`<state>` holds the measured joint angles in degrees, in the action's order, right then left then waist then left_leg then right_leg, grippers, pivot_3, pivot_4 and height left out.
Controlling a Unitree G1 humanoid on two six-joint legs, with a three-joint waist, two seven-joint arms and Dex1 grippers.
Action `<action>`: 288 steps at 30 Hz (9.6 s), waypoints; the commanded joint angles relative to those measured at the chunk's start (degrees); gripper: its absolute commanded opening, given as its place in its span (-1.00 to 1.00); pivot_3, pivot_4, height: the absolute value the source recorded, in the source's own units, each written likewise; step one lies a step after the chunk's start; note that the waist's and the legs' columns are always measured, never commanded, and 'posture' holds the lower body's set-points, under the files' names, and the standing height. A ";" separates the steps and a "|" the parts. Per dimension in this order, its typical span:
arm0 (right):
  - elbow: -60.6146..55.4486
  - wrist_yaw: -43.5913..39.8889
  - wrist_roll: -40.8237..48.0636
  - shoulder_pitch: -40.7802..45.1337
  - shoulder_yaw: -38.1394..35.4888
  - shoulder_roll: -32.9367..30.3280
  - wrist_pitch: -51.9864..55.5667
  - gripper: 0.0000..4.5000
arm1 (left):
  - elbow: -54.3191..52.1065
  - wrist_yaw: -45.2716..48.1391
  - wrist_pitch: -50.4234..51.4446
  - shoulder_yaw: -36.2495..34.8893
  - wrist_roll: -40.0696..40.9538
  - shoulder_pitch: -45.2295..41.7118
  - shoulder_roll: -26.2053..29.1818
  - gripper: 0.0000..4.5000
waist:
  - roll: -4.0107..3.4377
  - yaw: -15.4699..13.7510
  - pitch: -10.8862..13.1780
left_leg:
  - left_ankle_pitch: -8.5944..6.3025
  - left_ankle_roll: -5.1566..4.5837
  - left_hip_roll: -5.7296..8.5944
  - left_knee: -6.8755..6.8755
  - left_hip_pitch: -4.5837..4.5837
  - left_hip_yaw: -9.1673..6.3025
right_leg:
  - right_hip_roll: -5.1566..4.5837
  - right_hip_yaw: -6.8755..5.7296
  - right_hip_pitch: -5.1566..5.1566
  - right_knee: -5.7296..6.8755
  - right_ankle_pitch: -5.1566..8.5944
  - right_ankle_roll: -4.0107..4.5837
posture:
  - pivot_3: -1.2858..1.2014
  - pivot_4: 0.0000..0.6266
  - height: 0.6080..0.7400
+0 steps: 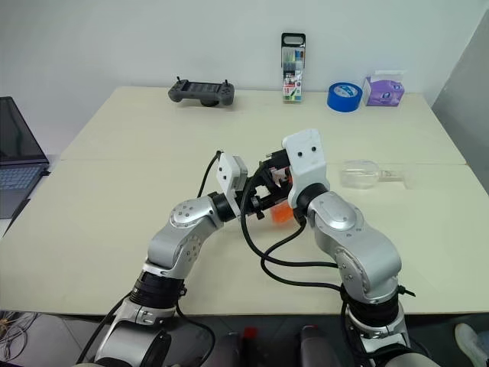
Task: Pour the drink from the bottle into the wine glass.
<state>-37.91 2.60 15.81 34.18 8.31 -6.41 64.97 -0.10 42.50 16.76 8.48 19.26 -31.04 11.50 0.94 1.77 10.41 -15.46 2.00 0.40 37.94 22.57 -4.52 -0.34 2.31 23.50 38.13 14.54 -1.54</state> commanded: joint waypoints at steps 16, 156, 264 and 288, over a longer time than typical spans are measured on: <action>-9.57 -2.72 1.17 -5.05 -4.49 -1.03 4.25 0.72 | -1.91 0.65 -1.66 -0.69 0.14 -1.00 -0.17 -0.05 | 0.00 0.00 0.00 | 0.00 0.00 0.00 0.01 0.00 0.00 | 0.01 -0.01 0.00 0.02 0.00 0.00 | 0.03 -0.52 1.00; 7.18 -23.46 9.19 -9.13 -6.15 -17.40 -15.16 1.00 | 8.38 -30.53 1.32 -23.01 -3.32 -0.73 7.41 0.99 | 0.19 -0.09 0.02 | 0.08 0.07 0.02 0.11 0.03 -0.01 | -0.19 -0.03 0.31 0.69 0.01 -0.04 | 0.03 -0.52 1.00; 115.36 -1.78 -20.30 41.65 -19.64 -9.80 -60.48 -0.99 | -14.47 -17.04 12.40 3.37 -6.18 6.82 -0.06 1.00 | 0.18 0.24 0.07 | 0.08 0.06 0.02 -0.01 -0.49 0.88 | -0.05 0.56 0.02 0.65 0.01 -0.02 | 0.03 -0.52 1.00; 113.43 -5.29 -17.67 45.18 -21.18 -10.52 -51.35 -0.99 | -11.76 -16.50 10.76 2.93 -6.38 5.21 0.43 1.00 | 0.17 0.25 0.07 | 0.08 0.06 0.03 -0.01 -0.49 0.88 | -0.04 0.54 0.01 0.64 0.02 -0.02 | 0.03 -0.52 1.00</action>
<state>78.33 -1.79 -1.12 76.64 -13.94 -16.05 14.27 -10.97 25.76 29.18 12.90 13.10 -24.53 12.09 1.11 2.02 10.49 -15.38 2.06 0.43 37.93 22.09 -3.64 -0.38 2.84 23.52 38.77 14.56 -1.56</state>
